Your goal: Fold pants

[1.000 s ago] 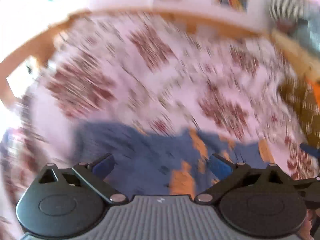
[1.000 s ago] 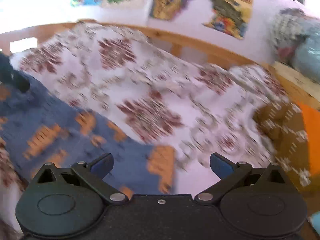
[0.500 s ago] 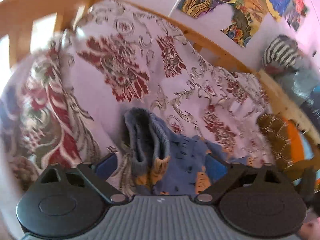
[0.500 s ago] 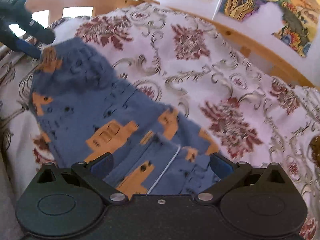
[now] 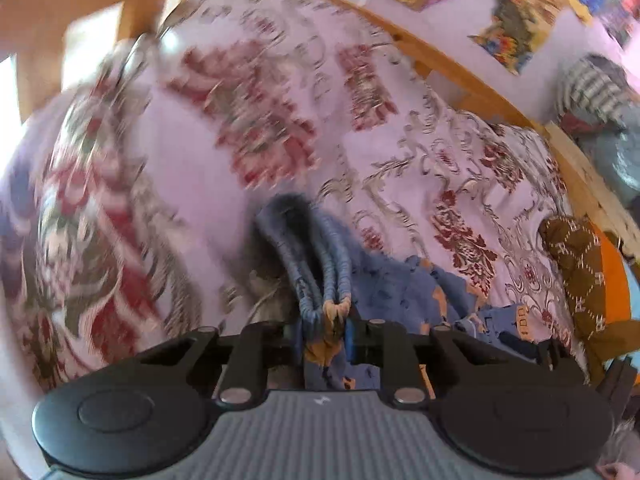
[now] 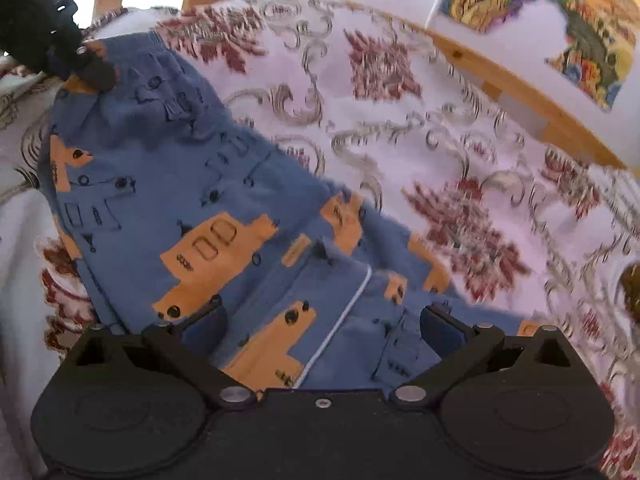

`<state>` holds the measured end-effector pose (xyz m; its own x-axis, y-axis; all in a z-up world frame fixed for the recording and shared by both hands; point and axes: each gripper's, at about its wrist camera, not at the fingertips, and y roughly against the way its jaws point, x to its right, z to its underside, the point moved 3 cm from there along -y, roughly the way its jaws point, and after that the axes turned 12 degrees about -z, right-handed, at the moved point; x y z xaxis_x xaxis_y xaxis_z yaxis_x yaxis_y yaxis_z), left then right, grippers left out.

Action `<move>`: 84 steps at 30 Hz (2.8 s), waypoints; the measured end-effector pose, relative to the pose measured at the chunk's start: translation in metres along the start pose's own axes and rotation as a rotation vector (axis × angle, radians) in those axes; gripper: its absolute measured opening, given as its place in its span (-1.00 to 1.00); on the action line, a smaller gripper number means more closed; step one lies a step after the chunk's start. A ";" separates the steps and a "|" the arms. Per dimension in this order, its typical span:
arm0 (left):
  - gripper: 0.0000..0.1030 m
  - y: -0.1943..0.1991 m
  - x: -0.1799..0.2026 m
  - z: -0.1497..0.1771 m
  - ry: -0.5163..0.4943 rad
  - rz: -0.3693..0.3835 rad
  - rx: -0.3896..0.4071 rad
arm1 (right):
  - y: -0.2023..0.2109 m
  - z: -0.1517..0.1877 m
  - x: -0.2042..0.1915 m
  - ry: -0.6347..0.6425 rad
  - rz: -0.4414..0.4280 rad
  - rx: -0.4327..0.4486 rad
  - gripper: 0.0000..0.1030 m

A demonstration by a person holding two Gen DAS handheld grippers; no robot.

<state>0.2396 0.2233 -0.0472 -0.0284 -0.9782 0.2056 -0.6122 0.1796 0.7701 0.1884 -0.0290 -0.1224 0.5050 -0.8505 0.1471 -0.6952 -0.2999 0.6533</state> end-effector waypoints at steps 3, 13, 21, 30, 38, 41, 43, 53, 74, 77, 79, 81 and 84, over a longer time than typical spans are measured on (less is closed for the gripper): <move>-0.61 0.022 0.032 -0.008 -0.099 -0.014 0.077 | 0.021 -0.008 0.021 -0.070 0.011 0.089 0.99; -0.60 0.048 0.176 0.019 -0.457 -0.090 0.207 | 0.057 -0.014 0.157 -0.637 -0.392 0.123 0.98; -0.59 0.016 0.278 0.089 -0.719 -0.129 0.182 | 0.056 -0.006 0.196 -0.846 -0.622 0.012 0.99; -0.59 -0.003 0.310 0.128 -0.809 -0.211 0.201 | 0.038 0.025 0.183 -0.962 -0.669 -0.090 0.97; -0.59 -0.002 0.319 0.128 -0.810 -0.259 0.223 | 0.040 0.011 0.182 -0.892 -0.598 -0.074 -0.14; -0.58 0.000 0.327 0.125 -0.788 -0.263 0.236 | 0.049 0.004 0.185 -0.816 -0.569 -0.057 -0.34; -0.57 0.001 0.335 0.123 -0.767 -0.259 0.242 | 0.056 0.001 0.188 -0.768 -0.565 -0.045 -0.41; -0.51 -0.026 0.372 0.127 -0.739 -0.221 0.224 | 0.058 0.018 0.213 -0.605 -0.515 -0.067 -0.53; 0.45 -0.044 0.359 0.142 -0.643 0.086 0.082 | 0.048 0.060 0.219 -0.574 -0.363 -0.099 -0.24; 0.73 -0.023 0.337 0.133 -0.613 0.148 0.053 | 0.062 0.066 0.215 -0.564 -0.283 -0.101 0.42; 0.89 -0.008 0.314 0.120 -0.572 0.158 0.043 | 0.073 0.068 0.209 -0.554 -0.224 -0.085 0.65; 0.99 0.005 0.285 0.103 -0.513 0.145 0.035 | 0.086 0.069 0.200 -0.567 -0.152 -0.050 0.84; 1.00 0.013 0.238 0.081 -0.381 0.057 0.046 | 0.098 0.068 0.181 -0.584 -0.096 0.015 0.97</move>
<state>0.1610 -0.0159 -0.0372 -0.3501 -0.9367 0.0017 -0.6352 0.2388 0.7345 0.1772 -0.2417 -0.0819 0.2037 -0.9151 -0.3480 -0.6697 -0.3895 0.6323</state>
